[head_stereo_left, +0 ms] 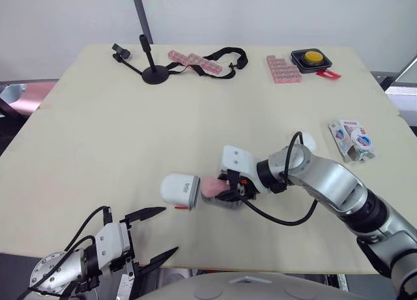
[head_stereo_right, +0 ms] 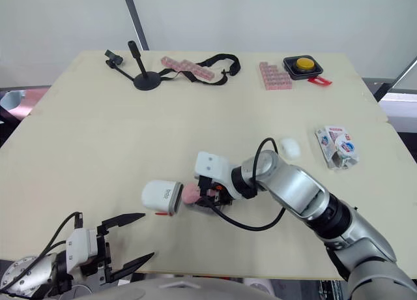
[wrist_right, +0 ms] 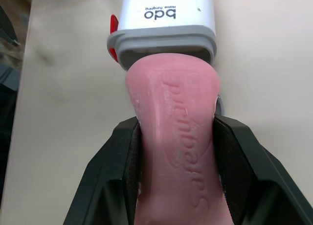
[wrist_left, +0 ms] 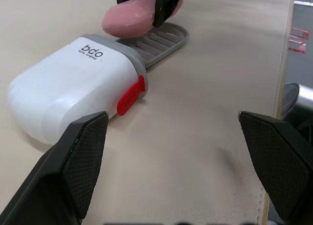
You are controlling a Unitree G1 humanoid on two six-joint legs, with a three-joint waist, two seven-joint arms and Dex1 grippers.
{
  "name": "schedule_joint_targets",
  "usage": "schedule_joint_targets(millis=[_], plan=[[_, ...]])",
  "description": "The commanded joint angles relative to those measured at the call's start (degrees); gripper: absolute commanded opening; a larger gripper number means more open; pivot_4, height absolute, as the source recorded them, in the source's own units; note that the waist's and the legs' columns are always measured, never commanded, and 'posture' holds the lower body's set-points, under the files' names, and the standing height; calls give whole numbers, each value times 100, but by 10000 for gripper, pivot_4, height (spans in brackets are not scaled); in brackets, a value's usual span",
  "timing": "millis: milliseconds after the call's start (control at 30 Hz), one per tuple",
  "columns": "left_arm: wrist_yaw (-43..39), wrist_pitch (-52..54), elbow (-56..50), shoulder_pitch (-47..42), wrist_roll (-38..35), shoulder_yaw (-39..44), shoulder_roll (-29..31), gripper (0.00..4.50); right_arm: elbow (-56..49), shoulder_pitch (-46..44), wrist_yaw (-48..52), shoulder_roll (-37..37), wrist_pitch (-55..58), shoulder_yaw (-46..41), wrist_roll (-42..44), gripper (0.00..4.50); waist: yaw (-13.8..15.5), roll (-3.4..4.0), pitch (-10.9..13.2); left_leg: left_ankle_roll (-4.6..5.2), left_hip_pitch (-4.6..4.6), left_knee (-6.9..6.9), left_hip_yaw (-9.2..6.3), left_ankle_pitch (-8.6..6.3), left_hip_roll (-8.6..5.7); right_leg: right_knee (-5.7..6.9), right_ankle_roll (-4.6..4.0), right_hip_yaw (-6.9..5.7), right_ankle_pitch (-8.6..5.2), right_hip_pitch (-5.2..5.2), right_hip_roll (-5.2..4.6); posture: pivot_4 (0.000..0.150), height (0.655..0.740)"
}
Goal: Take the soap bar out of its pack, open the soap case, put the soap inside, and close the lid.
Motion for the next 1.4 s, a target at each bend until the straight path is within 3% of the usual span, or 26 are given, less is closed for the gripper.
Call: schedule_joint_targets(millis=[33,533,600,767,800,1033,1400], plan=[[-2,-70,-61,-37,-39,-15,-4,45000,-199,64,-151,65,62,-171,161,16759,11,0,0,0,0,0,0,0,0,0,0,0,0,0,0,1500,7385],[46,91,-177,-53,-39,-15,30,45000,-139,-6,-285,-190,-221,4,99,16759,23,0,0,-1,6,-1,3,0,0,2,0,4,0,1,0,1500,7385],[46,97,-169,-78,-38,-23,29,45000,-127,1,-288,-194,-235,3,106,26998,28,0,0,-1,6,-1,3,0,0,1,0,4,0,2,0,1500,7385],[30,99,-119,-161,-31,-41,16,45000,-89,40,-295,-169,-250,-37,146,43456,33,0,0,-1,8,-1,3,0,0,2,0,3,0,2,0,1500,7385],[24,97,-103,-174,-30,-43,16,45000,-90,45,-301,-164,-247,-41,150,44711,32,0,0,-1,8,-1,3,0,0,3,0,4,0,2,0,1500,7385],[-9,68,-88,-188,-70,-7,28,45000,-123,95,-272,-92,-494,-859,450,44711,39,-1,0,-1,8,-1,5,0,0,3,0,6,0,2,-1,1500,7385],[-685,185,-25,-849,-429,384,808,45000,890,2121,1960,-516,-4250,-2732,1080,44711,87,-26,-15,2,9,-1,7,-1,0,0,0,4,0,5,-3,1500,7385]])
